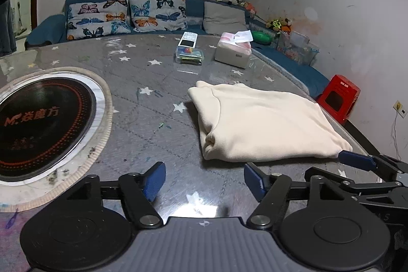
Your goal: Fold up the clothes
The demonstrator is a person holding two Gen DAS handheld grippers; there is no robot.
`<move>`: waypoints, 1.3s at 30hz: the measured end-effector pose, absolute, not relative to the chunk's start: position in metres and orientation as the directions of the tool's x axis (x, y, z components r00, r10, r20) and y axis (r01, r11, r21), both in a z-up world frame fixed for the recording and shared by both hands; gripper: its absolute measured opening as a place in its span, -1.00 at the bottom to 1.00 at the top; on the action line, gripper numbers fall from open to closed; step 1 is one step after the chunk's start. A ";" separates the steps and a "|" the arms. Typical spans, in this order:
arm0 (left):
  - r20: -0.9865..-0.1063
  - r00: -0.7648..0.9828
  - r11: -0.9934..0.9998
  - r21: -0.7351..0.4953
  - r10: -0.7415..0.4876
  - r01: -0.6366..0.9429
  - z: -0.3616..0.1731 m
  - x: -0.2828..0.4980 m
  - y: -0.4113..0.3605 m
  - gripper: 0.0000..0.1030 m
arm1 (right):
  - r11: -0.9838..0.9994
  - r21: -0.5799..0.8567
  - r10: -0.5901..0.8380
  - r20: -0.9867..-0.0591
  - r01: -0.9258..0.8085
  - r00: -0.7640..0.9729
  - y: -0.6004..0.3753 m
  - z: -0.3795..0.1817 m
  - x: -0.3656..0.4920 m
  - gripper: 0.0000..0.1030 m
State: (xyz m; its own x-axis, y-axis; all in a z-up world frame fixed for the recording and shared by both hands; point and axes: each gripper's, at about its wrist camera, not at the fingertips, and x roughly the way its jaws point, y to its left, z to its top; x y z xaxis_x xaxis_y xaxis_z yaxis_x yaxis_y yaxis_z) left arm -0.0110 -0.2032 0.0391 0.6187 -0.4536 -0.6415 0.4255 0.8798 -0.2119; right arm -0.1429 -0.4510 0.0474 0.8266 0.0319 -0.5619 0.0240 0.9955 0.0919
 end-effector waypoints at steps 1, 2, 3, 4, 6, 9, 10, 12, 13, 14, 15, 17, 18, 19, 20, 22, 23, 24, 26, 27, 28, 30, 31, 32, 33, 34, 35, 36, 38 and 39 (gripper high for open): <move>-0.640 0.621 0.880 -0.210 -0.453 0.426 0.040 -0.013 -0.202 0.46 | 0.995 0.093 0.032 -0.561 0.024 0.827 -0.450 0.048 -0.144 0.78; -0.638 0.623 0.881 -0.207 -0.452 0.426 0.041 -0.015 -0.200 0.48 | 0.995 0.093 0.032 -0.560 0.025 0.828 -0.448 0.048 -0.145 0.80; -0.636 0.626 0.881 -0.205 -0.451 0.426 0.042 -0.017 -0.199 0.49 | 0.995 0.093 0.030 -0.560 0.027 0.828 -0.447 0.048 -0.146 0.83; -0.635 0.628 0.881 -0.204 -0.451 0.426 0.042 -0.018 -0.198 0.50 | 0.995 0.092 0.028 -0.559 0.028 0.828 -0.446 0.048 -0.147 0.83; -0.632 0.631 0.882 -0.203 -0.451 0.426 0.043 -0.021 -0.196 0.54 | 0.995 0.093 0.028 -0.557 0.029 0.830 -0.445 0.048 -0.149 0.84; -0.627 0.635 0.882 -0.201 -0.450 0.426 0.044 -0.026 -0.193 0.58 | 0.995 0.092 0.017 -0.555 0.040 0.832 -0.442 0.049 -0.153 0.94; -0.626 0.637 0.882 -0.201 -0.450 0.426 0.045 -0.028 -0.192 0.59 | 0.995 0.090 0.014 -0.553 0.043 0.833 -0.442 0.049 -0.154 0.94; -0.623 0.638 0.881 -0.199 -0.452 0.430 0.046 -0.031 -0.192 0.65 | 0.994 0.094 0.011 -0.551 0.049 0.834 -0.441 0.049 -0.158 0.95; -0.622 0.639 0.880 -0.196 -0.453 0.432 0.046 -0.033 -0.192 0.65 | 0.994 0.097 0.011 -0.551 0.051 0.835 -0.441 0.049 -0.159 0.95; -0.621 0.639 0.879 -0.194 -0.454 0.436 0.046 -0.034 -0.192 0.66 | 0.994 0.099 0.009 -0.551 0.055 0.835 -0.441 0.048 -0.161 0.96; -0.620 0.638 0.877 -0.192 -0.456 0.440 0.047 -0.036 -0.193 0.69 | 0.993 0.101 0.007 -0.550 0.058 0.835 -0.440 0.049 -0.162 0.97; -0.618 0.640 0.875 -0.186 -0.457 0.446 0.047 -0.039 -0.193 0.73 | 0.993 0.101 0.001 -0.548 0.065 0.836 -0.440 0.049 -0.165 0.99; -0.615 0.642 0.875 -0.183 -0.458 0.449 0.048 -0.040 -0.194 0.75 | 0.993 0.100 0.000 -0.547 0.066 0.837 -0.440 0.050 -0.166 0.99; -0.612 0.644 0.874 -0.181 -0.459 0.451 0.049 -0.041 -0.194 0.77 | 0.993 0.099 -0.001 -0.545 0.066 0.838 -0.439 0.050 -0.167 0.99; -0.610 0.645 0.873 -0.180 -0.460 0.453 0.049 -0.043 -0.195 0.79 | 0.993 0.099 -0.001 -0.544 0.065 0.839 -0.439 0.051 -0.168 0.99; -0.607 0.647 0.872 -0.177 -0.461 0.456 0.050 -0.045 -0.196 0.84 | 0.993 0.097 -0.003 -0.541 0.066 0.841 -0.439 0.052 -0.171 1.00; -0.605 0.649 0.872 -0.175 -0.462 0.458 0.050 -0.046 -0.196 0.89 | 0.993 0.096 -0.004 -0.539 0.066 0.842 -0.438 0.053 -0.172 1.00; -0.603 0.650 0.871 -0.173 -0.463 0.460 0.051 -0.047 -0.196 0.92 | 0.993 0.094 -0.005 -0.538 0.066 0.843 -0.437 0.053 -0.172 1.00; -0.600 0.652 0.870 -0.169 -0.464 0.464 0.051 -0.050 -0.197 0.95 | 0.994 0.092 -0.006 -0.533 0.066 0.846 -0.436 0.054 -0.174 1.00; -0.598 0.653 0.869 -0.167 -0.464 0.465 0.052 -0.052 -0.197 0.97 | 0.994 0.092 -0.007 -0.531 0.066 0.847 -0.436 0.055 -0.175 1.00; -0.596 0.654 0.869 -0.165 -0.465 0.467 0.052 -0.053 -0.197 0.98 | 0.994 0.091 -0.008 -0.528 0.066 0.849 -0.436 0.056 -0.177 1.00; -0.593 0.656 0.868 -0.164 -0.467 0.469 0.053 -0.056 -0.196 1.00 | 0.994 0.091 -0.010 -0.524 0.068 0.852 -0.436 0.057 -0.180 1.00; -0.593 0.656 0.868 -0.165 -0.467 0.469 0.053 -0.056 -0.196 1.00 | 0.993 0.091 -0.011 -0.522 0.069 0.853 -0.436 0.057 -0.182 1.00; -0.593 0.656 0.868 -0.166 -0.468 0.469 0.053 -0.057 -0.196 1.00 | 0.993 0.090 -0.013 -0.521 0.070 0.854 -0.436 0.057 -0.183 1.00; -0.592 0.656 0.868 -0.167 -0.468 0.469 0.053 -0.058 -0.196 1.00 | 0.993 0.089 -0.015 -0.519 0.071 0.854 -0.436 0.058 -0.185 1.00; -0.592 0.656 0.868 -0.167 -0.468 0.468 0.053 -0.059 -0.196 1.00 | 0.993 0.089 -0.016 -0.518 0.072 0.855 -0.436 0.058 -0.186 1.00; -0.591 0.657 0.868 -0.168 -0.468 0.468 0.054 -0.060 -0.196 1.00 | 0.993 0.088 -0.017 -0.516 0.073 0.857 -0.436 0.059 -0.187 1.00; -0.591 0.657 0.868 -0.168 -0.469 0.468 0.054 -0.061 -0.196 1.00 | 0.993 0.088 -0.019 -0.514 0.075 0.858 -0.436 0.060 -0.189 1.00; -0.588 0.658 0.867 -0.170 -0.471 0.469 0.054 -0.063 -0.195 1.00 | 0.993 0.086 -0.023 -0.511 0.077 0.859 -0.437 0.061 -0.191 1.00; -0.587 0.658 0.867 -0.171 -0.472 0.469 0.055 -0.064 -0.195 1.00 | 0.993 0.084 -0.024 -0.510 0.078 0.860 -0.437 0.062 -0.192 1.00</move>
